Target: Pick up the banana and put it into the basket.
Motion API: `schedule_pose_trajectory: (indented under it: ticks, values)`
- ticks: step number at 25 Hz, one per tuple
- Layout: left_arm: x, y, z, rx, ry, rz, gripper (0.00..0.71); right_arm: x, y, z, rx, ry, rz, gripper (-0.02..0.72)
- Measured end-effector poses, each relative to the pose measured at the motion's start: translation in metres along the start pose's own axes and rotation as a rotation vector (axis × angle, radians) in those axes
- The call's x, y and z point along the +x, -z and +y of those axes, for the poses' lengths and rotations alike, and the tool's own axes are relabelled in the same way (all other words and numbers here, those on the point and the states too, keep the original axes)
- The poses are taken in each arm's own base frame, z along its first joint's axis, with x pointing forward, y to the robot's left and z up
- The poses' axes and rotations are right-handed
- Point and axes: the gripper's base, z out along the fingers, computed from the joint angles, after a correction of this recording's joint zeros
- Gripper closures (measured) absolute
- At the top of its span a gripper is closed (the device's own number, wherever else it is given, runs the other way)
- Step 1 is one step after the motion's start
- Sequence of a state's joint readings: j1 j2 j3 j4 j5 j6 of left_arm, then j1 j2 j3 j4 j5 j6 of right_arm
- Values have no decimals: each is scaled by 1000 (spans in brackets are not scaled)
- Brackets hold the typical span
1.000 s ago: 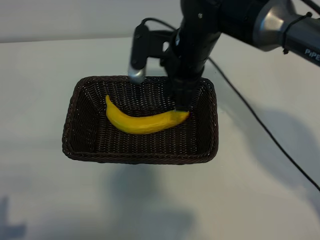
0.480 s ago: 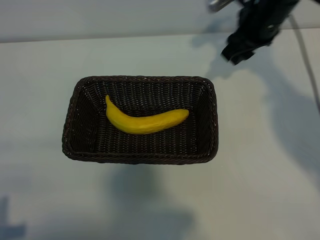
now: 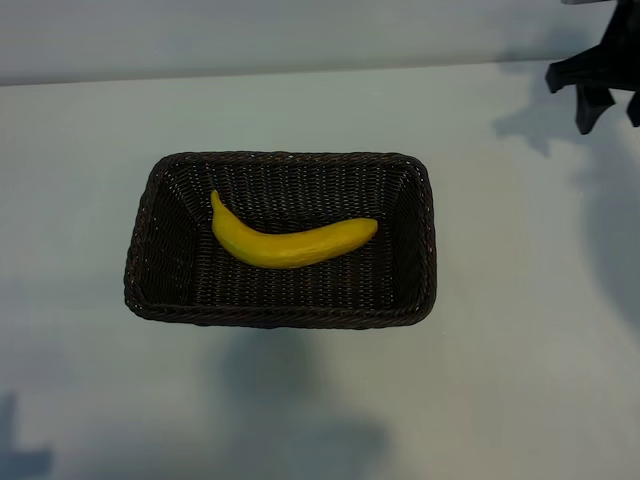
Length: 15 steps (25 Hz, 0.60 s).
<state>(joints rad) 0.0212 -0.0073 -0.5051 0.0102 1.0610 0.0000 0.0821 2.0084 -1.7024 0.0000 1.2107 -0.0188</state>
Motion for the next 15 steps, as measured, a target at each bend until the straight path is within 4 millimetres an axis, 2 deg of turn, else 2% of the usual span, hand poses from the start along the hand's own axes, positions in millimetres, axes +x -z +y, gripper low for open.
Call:
schedule_pose_trajectory:
  ticks: [7,10,15]
  values:
    - [0,0,0,0,0,0,172,8,4,-24,20,-36,8,165]
    - [0,0,0,0,0,0,172,26,9,-38,39,-66,31,165]
    - [0,0,0,0,0,0,172,73,24,-56,68,-115,73,165]
